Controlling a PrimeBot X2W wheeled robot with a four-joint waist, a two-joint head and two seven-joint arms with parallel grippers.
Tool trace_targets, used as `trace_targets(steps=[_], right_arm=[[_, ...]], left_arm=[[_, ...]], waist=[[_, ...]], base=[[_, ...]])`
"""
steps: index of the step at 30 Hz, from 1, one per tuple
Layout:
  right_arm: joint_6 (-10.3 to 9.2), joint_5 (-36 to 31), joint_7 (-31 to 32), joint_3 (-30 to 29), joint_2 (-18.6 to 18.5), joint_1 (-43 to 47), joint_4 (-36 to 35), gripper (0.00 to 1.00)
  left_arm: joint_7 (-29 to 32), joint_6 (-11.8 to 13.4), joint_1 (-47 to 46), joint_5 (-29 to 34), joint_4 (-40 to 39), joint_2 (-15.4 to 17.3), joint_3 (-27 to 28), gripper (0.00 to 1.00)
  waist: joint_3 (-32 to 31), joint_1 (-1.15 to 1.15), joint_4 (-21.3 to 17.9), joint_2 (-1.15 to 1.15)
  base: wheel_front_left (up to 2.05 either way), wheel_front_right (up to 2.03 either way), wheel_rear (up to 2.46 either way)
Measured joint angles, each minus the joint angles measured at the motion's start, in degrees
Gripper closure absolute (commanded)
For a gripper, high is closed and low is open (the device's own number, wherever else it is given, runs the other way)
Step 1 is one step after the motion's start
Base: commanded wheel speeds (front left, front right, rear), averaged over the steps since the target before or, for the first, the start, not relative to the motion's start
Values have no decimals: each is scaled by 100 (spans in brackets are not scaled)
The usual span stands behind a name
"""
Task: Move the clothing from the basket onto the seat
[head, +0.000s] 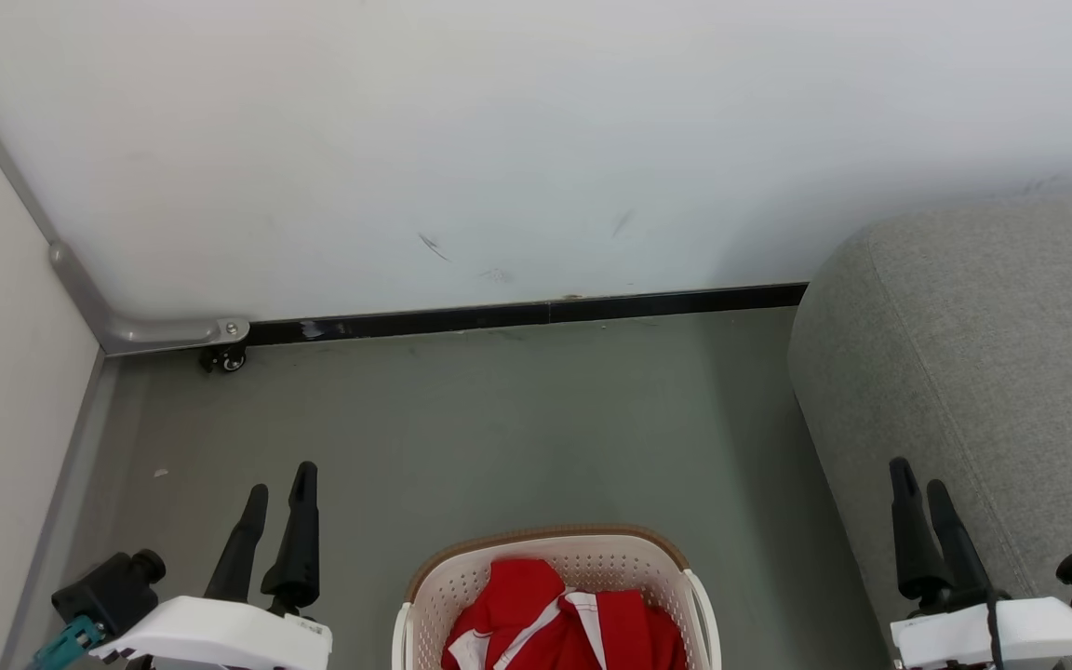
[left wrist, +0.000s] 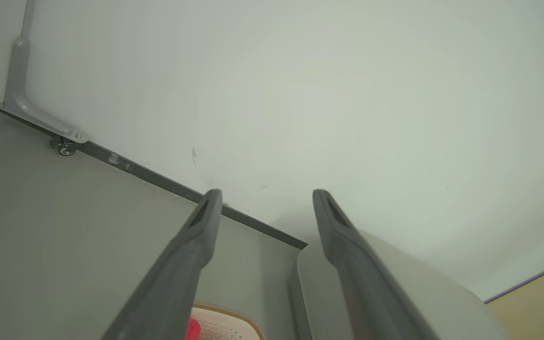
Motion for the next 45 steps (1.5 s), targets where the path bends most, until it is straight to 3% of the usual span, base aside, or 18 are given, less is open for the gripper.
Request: trace_targets(steps=[11, 35, 45], right_arm=[[3, -1171, -178, -5, 1, 88, 99, 0], [5, -3368, -448, -3, 2, 99, 298, 0], [5, -3615, -547, 82, 1, 99, 358, 0]], left_arm=[[-222, 245, 32, 1156, -47, 21, -192, 0], [-755, 700, 214, 3343, 94, 40, -487, 0], [-855, 806, 214, 3726, 294, 37, -509, 0]], waist=[[41, -32, -17, 0], [21, -38, -70, 0], [19, -38, -72, 0]], base=[[0, 0, 0], [0, 0, 0], [0, 0, 0]])
